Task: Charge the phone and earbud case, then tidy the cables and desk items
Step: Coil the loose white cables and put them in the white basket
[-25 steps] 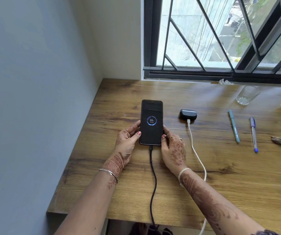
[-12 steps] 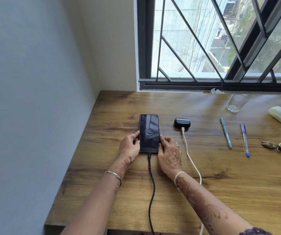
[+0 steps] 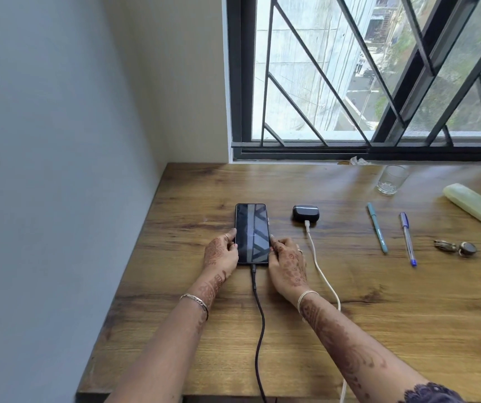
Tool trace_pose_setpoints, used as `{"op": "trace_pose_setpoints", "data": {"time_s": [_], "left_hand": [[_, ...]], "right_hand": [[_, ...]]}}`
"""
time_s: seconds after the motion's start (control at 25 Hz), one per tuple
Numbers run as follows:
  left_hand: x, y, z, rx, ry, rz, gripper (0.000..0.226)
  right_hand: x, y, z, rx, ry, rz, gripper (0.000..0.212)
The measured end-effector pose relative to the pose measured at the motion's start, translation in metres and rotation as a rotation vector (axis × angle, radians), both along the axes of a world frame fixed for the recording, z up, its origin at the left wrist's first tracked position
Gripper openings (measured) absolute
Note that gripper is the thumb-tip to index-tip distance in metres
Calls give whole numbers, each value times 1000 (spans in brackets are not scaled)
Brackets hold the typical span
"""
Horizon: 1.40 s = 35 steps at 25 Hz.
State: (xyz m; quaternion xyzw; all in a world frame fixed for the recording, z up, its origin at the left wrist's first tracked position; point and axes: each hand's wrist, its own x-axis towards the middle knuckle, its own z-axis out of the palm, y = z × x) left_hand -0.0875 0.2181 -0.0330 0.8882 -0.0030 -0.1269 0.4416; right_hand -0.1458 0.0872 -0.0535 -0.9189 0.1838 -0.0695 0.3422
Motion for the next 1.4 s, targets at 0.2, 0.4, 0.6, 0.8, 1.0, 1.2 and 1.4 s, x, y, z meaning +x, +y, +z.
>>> {"op": "trace_pose_setpoints", "data": {"time_s": [0.2,0.4,0.6,0.8,1.0,1.2,1.4], "left_hand": [[13,-9,9,36,-91,37,46],[20,-51,21,-102,-113,-78,42],[15,-108,21,-168,18,-147,42],[17,-157,14,-143,122,34,47],[16,-171,-3,-376,114,203,45],[-7,-164,-5,-804,52,345,30],[-29,-155,7,-1056,85,356,24]], "right_hand": [[2,-5,15,158,-103,-108,37],[7,-44,29,172,-246,-341,26],[18,-102,19,107,-119,-431,32],[33,-127,2,-96,94,-271,40],[35,-137,-4,-53,47,-94,42],[24,-143,-11,334,-224,-45,40],[-1,-136,1,610,-299,-74,38]]}}
